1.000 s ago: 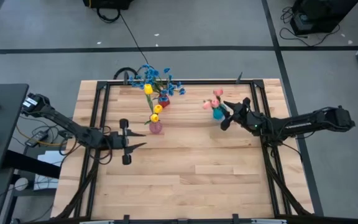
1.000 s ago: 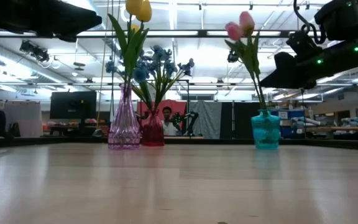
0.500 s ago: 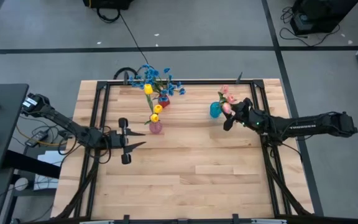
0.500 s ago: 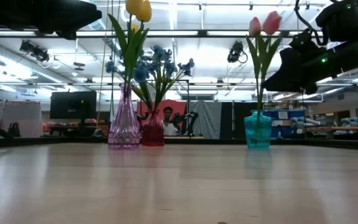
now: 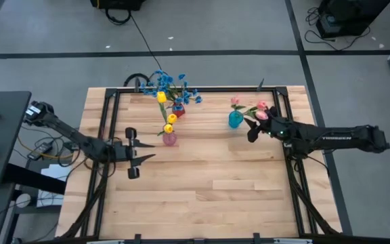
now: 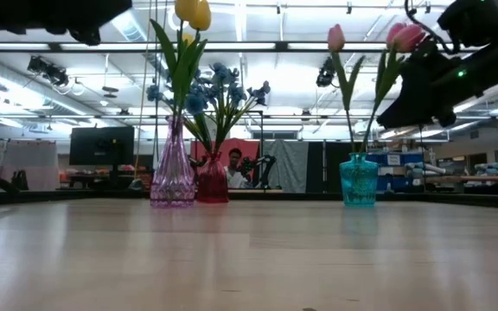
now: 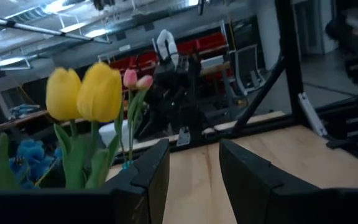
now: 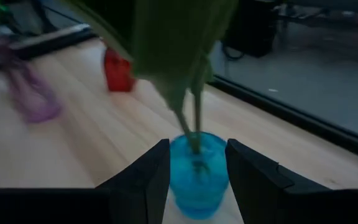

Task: Sort flowers into vase by color
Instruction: Return to Home Position

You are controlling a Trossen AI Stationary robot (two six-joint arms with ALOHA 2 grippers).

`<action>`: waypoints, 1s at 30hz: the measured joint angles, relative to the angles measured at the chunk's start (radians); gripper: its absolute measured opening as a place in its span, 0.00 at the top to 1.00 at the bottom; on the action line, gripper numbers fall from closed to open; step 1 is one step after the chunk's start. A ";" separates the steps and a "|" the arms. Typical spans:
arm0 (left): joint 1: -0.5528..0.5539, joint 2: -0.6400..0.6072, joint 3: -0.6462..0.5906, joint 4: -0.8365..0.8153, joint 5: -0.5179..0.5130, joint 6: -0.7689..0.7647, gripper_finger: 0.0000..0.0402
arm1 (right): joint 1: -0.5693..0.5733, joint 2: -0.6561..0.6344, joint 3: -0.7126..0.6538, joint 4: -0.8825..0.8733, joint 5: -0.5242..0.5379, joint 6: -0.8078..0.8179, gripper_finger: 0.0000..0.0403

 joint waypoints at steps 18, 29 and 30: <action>-0.079 -0.436 0.000 -0.374 -0.053 -0.028 0.63 | 0.083 -0.313 -0.026 -0.123 -0.059 -0.014 0.59; -0.081 -0.692 0.000 -0.592 -0.072 -0.056 0.63 | 0.151 -0.527 -0.034 -0.231 -0.048 -0.015 0.59; -0.081 -0.690 -0.001 -0.596 -0.074 -0.058 0.63 | 0.157 -0.549 -0.042 -0.232 -0.049 -0.015 0.59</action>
